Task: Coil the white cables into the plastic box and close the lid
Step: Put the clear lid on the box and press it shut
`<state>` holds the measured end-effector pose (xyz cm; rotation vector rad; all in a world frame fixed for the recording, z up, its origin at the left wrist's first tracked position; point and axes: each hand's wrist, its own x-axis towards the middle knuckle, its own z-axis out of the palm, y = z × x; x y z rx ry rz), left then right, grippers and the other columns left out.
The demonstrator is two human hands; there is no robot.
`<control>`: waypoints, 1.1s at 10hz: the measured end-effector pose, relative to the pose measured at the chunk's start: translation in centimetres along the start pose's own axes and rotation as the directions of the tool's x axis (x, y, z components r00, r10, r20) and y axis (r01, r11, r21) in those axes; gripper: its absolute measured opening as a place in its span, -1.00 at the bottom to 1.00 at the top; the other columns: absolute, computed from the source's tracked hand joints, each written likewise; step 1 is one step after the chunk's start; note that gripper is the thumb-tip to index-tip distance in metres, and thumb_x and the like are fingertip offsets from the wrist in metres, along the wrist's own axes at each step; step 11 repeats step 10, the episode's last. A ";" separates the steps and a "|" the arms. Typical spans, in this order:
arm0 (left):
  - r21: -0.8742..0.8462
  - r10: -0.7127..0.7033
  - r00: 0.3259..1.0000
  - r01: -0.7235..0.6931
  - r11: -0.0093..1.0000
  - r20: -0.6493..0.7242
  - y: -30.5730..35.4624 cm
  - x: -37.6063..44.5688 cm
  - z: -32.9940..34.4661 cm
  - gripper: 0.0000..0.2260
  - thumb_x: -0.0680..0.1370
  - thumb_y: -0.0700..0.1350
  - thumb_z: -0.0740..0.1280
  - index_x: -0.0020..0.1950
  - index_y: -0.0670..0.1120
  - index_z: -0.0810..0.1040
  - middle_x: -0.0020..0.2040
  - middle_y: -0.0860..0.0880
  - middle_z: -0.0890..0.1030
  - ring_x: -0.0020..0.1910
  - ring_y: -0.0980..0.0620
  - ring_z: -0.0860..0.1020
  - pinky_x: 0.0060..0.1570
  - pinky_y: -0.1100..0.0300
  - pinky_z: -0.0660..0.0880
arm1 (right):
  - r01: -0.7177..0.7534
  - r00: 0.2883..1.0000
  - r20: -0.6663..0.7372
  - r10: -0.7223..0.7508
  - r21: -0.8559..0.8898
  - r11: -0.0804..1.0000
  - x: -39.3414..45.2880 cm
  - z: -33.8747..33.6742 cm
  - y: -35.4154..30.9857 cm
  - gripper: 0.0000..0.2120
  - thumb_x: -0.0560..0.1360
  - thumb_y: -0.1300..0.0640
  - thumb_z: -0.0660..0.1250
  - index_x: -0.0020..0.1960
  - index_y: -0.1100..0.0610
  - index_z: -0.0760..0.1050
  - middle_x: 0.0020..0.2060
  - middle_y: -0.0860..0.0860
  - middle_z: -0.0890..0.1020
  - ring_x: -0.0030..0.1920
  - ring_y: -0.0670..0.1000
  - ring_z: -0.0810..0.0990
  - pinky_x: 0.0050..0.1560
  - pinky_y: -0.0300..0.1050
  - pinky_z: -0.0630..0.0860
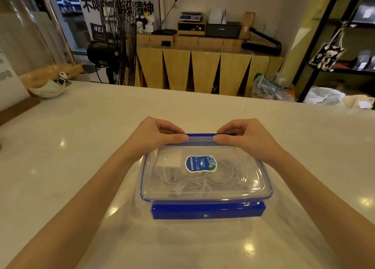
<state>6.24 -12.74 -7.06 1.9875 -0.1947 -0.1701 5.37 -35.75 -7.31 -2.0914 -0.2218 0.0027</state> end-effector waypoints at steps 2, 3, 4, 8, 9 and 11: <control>-0.003 0.022 1.000 -0.022 1.000 -0.013 0.1 0.1 0.0 -0.92 0.38 -0.09 0.43 -0.14 0.03 0.64 -0.18 0.08 0.65 -0.17 0.14 0.60 -0.42 0.41 0.51 | 0.005 1.000 0.013 -0.005 -0.026 1.000 -0.2 0.0 -0.3 -0.77 0.40 0.06 0.39 0.03 0.09 0.61 -0.07 0.02 0.66 -0.04 -0.01 0.62 -0.09 -0.09 0.61; 0.018 0.047 0.998 -0.046 0.999 -0.032 0.2 0.1 0.0 -0.95 0.38 -0.11 0.44 -0.18 0.02 0.64 -0.19 0.06 0.65 -0.16 0.10 0.60 -0.37 0.36 0.53 | 0.009 1.000 -0.004 -0.009 -0.015 1.000 -0.2 0.0 -0.5 -0.80 0.39 0.07 0.39 -0.02 0.10 0.63 -0.11 0.04 0.68 -0.06 0.01 0.63 -0.10 -0.07 0.62; 0.060 0.082 0.995 -0.079 0.995 -0.051 0.3 0.1 0.1 -0.96 0.38 -0.11 0.43 -0.22 0.04 0.64 -0.22 0.07 0.64 -0.18 0.10 0.60 -0.36 0.37 0.52 | 0.017 0.999 -0.028 -0.018 -0.028 0.999 -0.2 0.1 -0.5 -0.83 0.39 0.07 0.40 -0.05 0.09 0.64 -0.13 0.04 0.69 -0.09 0.01 0.64 -0.13 -0.08 0.62; 0.119 0.118 0.993 -0.121 0.986 0.032 0.2 0.2 -0.4 -0.96 0.40 -0.11 0.42 -0.18 0.01 0.65 -0.19 0.04 0.67 -0.23 0.19 0.63 -0.34 0.38 0.54 | 0.093 0.996 0.016 -0.092 -0.119 0.988 -0.7 -0.2 -0.3 -0.82 0.40 0.03 0.39 -0.01 0.01 0.61 -0.12 -0.11 0.67 -0.11 -0.16 0.61 -0.19 -0.40 0.51; 0.203 0.153 0.988 -0.157 0.966 0.038 1.2 0.3 -0.8 -0.82 0.42 0.00 0.37 -0.03 -0.02 0.63 -0.09 0.03 0.66 -0.09 0.12 0.60 -0.07 0.23 0.55 | 0.205 0.975 -0.048 -0.215 -0.161 0.965 -1.5 -2.0 -3.1 -0.65 0.42 -0.02 0.36 0.19 -0.01 0.50 0.08 -0.12 0.60 0.07 -0.18 0.54 0.16 -0.18 0.46; 0.282 0.299 0.948 -0.259 0.924 -0.109 3.9 0.6 -2.2 -0.67 0.48 0.03 0.29 0.21 -0.02 0.50 0.07 0.11 0.54 0.08 0.14 0.50 0.10 0.21 0.42 | 0.474 0.863 -0.168 -0.476 -0.056 0.879 -4.5 -5.4 -8.4 -0.59 0.36 -0.07 0.40 0.20 -0.14 0.45 0.12 -0.18 0.61 0.17 -0.21 0.52 0.21 -0.23 0.45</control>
